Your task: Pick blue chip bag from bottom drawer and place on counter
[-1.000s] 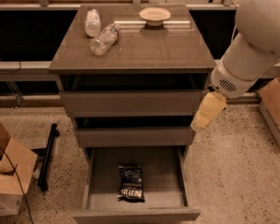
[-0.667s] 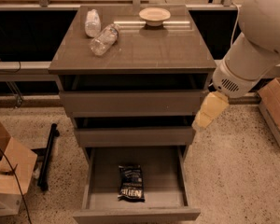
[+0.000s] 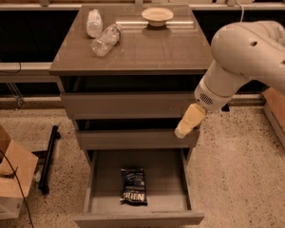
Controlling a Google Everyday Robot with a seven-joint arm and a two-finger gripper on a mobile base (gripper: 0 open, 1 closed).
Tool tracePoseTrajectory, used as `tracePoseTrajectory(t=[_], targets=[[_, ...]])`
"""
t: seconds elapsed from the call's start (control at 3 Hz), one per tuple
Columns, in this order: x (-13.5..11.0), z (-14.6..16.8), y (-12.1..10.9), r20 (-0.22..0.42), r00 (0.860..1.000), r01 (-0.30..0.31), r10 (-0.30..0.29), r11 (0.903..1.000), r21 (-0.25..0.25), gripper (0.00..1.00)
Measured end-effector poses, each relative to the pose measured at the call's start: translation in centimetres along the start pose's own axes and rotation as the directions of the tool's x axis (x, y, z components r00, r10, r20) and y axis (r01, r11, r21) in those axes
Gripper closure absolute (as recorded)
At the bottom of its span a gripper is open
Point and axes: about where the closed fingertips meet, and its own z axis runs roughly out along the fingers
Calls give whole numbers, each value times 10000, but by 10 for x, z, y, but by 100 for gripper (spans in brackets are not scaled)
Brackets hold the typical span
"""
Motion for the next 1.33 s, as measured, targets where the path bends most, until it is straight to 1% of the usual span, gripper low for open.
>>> tracePoseTrajectory(t=[0.33, 0.67, 1.0, 1.33], targets=[[-12, 59, 5, 203, 9974, -683, 697, 9955, -660, 0], [-21, 140, 3, 34, 9853, -1688, 1705, 9781, -1221, 0], [-18, 158, 6, -117, 9827, -1846, 1848, 9728, -1401, 0], [-18, 184, 17, -592, 9736, -2277, 2205, 9560, -1849, 0]])
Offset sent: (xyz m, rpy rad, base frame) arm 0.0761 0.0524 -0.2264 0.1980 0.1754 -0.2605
